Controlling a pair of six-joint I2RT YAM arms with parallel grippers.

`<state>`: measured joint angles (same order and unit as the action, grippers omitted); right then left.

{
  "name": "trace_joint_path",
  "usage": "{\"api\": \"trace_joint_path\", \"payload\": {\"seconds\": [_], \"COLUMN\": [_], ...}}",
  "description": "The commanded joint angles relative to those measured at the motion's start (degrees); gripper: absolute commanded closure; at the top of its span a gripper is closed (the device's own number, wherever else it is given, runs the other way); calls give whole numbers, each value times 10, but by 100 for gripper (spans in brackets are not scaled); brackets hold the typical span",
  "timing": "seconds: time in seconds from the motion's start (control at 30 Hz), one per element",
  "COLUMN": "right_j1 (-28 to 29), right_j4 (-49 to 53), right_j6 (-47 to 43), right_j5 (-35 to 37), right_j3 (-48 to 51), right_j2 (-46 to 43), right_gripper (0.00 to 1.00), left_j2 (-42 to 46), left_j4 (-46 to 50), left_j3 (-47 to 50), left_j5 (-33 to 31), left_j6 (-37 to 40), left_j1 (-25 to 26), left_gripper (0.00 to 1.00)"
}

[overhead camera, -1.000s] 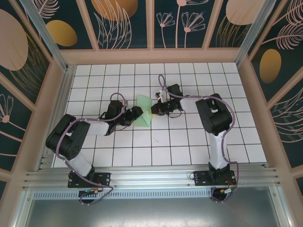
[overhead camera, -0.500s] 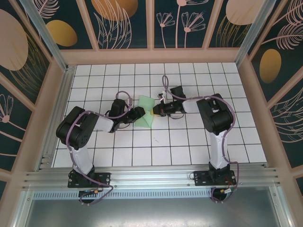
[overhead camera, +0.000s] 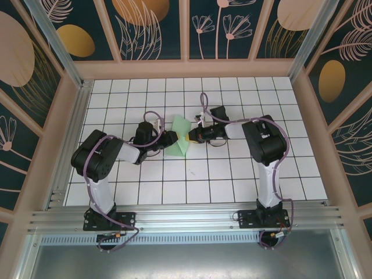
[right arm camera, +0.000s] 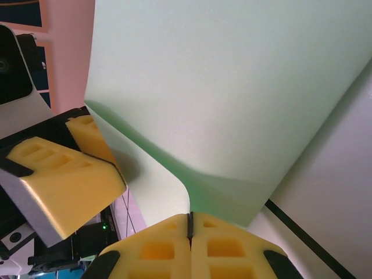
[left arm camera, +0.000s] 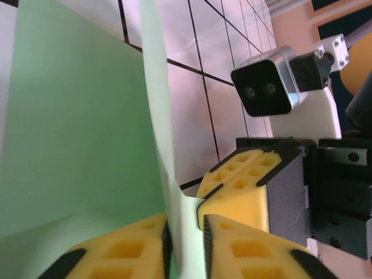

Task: Fold a paper plane with a square sheet of paper (pick it up from the middle)
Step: Turn over the paper at the center of the table.

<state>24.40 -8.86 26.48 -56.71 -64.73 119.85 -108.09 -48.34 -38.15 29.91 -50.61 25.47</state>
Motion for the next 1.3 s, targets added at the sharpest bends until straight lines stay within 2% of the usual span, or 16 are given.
{"api": "trace_joint_path", "payload": {"seconds": [0.0, 0.07, 0.17, 0.27, 0.33, 0.5, 0.6, 0.77, 0.9, 1.07, 1.27], "right_j1": [-5, -6, -13, -24, -29, -32, -32, -26, 0, 8, 6], "right_j4": [-10, -14, -7, -4, 10, 59, 66, 75, 70, 70, 77], "right_j6": [4, 14, 29, 40, 39, 30, 41, 95, 132, 151, 155], "right_j5": [-11, -7, 26, 81, 142, 341, 425, 520, 591, 614, 617], "right_j3": [7, 10, 19, 43, 62, 105, 135, 172, 198, 207, 206], "right_j2": [-12, -30, -78, -147, -198, -309, -363, -420, -457, -467, -464], "right_gripper": [90, 81, 59, 40, 31, 13, 5, 3, 2, 2, 3], "left_j2": [-7, 5, 34, 93, 151, 270, 298, 266, 183, 55, -49], "left_j4": [-11, 1, 48, 139, 223, 490, 625, 776, 860, 906, 892], "left_j3": [-3, -2, -10, -20, -32, -104, -160, -247, -311, -377, -439], "left_j5": [-8, -21, -45, -94, -139, -315, -437, -606, -696, -726, -684], "left_j6": [24, 33, 56, 92, 122, 216, 257, 274, 251, 217, 198], "left_j1": [-3, -3, -4, -3, -3, 2, 18, 49, 84, 129, 176], "left_gripper": [86, 92, 99, 100, 100, 100, 100, 100, 100, 99, 97]}}
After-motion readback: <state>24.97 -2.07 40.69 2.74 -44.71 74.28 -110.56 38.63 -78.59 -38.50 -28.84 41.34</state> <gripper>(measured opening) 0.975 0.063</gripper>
